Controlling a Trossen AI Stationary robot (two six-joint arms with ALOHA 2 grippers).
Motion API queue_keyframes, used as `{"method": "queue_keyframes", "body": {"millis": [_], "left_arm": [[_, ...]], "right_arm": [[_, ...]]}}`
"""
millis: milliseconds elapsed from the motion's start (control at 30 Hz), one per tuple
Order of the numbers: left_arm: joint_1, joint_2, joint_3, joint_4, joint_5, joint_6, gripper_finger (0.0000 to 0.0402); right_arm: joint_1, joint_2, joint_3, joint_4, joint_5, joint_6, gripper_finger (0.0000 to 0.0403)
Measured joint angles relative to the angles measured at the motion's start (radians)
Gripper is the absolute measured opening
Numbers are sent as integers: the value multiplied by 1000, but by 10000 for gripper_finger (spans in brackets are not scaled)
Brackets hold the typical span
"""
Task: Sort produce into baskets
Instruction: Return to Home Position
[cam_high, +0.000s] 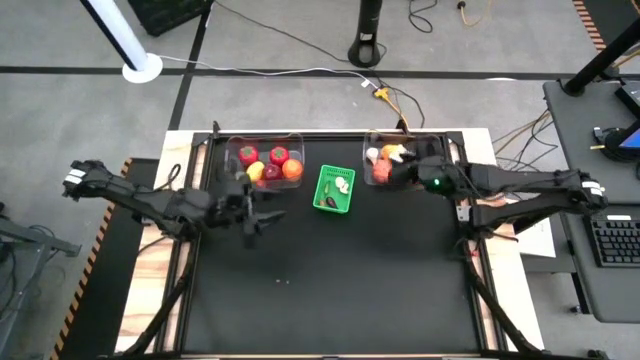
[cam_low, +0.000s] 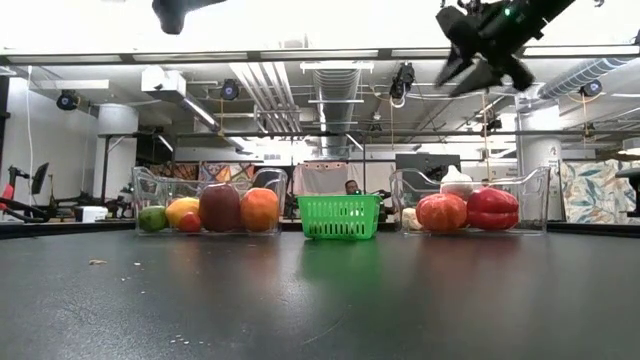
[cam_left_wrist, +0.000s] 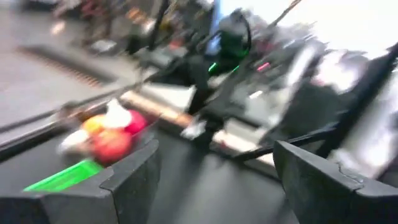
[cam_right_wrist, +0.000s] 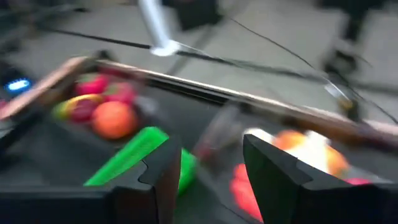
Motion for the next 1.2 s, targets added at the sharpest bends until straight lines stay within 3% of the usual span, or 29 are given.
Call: {"method": "queue_keyframes", "body": {"millis": [167,333,633,767,1033,1200], "left_arm": [[39,-130,-217,301,40,75,288],[80,-249,-305,288,49,100,288],[205,-514,-325,-60,133,99,288],[251,-626,-373,-65,197,112,288],[255,-780,-567,55,200,66,288],[255,-820,-688,103,200,48,288]], "right_arm": [[130,-4,-123,410,-48,-287,154],[204,-41,-249,750,-71,-455,136],[146,-206,-345,773,-68,-560,91],[118,-294,-379,736,-67,-581,70],[116,-437,-520,734,-76,-566,32],[116,-491,-668,871,-81,-553,12]]}}
